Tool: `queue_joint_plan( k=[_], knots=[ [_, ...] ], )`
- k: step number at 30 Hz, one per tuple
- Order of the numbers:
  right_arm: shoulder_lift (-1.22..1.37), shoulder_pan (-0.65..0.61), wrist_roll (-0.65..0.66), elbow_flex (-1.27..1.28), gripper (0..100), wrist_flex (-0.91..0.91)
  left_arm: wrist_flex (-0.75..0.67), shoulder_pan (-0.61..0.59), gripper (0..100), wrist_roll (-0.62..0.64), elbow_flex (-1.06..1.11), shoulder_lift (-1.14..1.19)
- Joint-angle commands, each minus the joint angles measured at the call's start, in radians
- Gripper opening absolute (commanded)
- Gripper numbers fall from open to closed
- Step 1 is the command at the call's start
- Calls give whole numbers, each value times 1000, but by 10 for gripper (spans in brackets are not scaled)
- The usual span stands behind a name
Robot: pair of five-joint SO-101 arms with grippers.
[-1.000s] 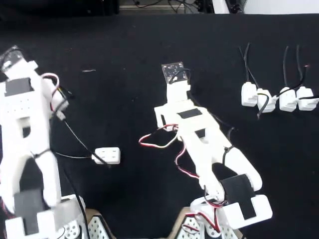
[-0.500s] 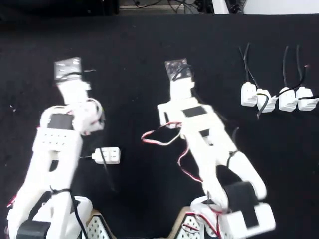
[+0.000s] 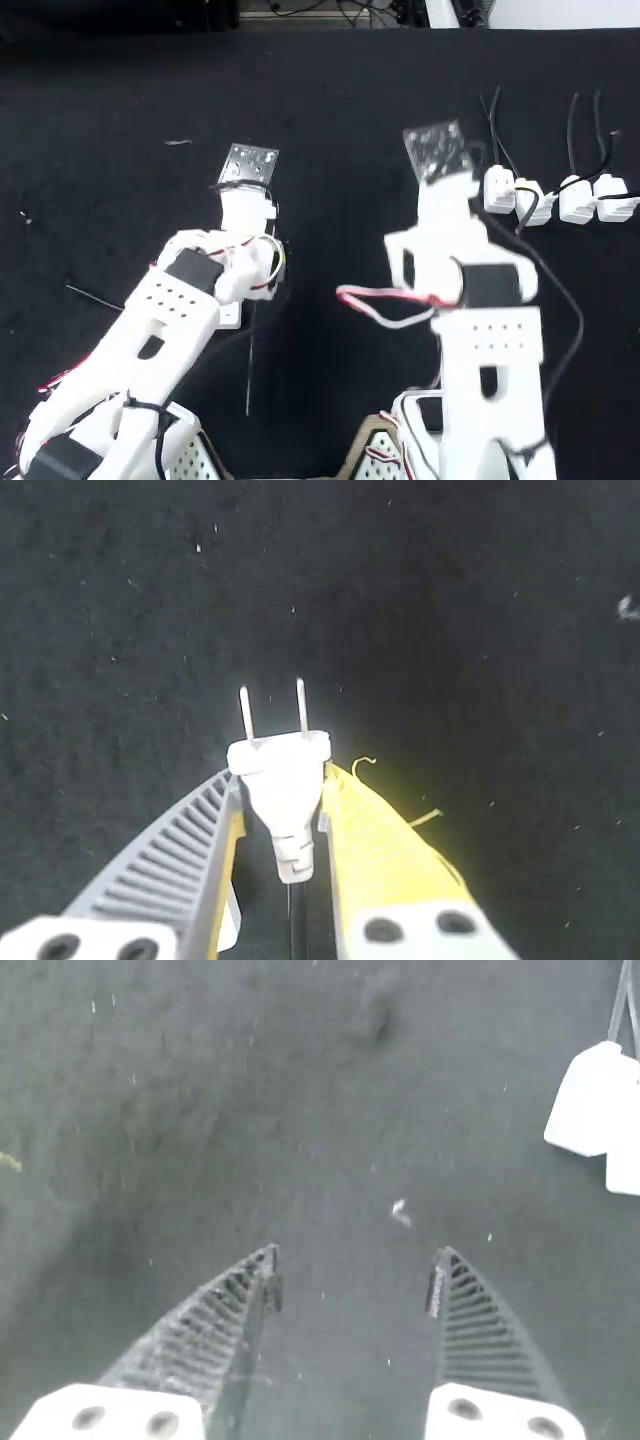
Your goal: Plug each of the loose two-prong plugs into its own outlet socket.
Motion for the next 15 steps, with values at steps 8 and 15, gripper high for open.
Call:
queue_joint_plan(
  k=[8, 15],
  knots=[
    [-242, 20, -31, 355, 230, -206, -233, 74, 62, -8, 147, -8],
    [-245, 20, -31, 469, 230, -301, -238, 68, 216, 25, 160, -18]
  ],
)
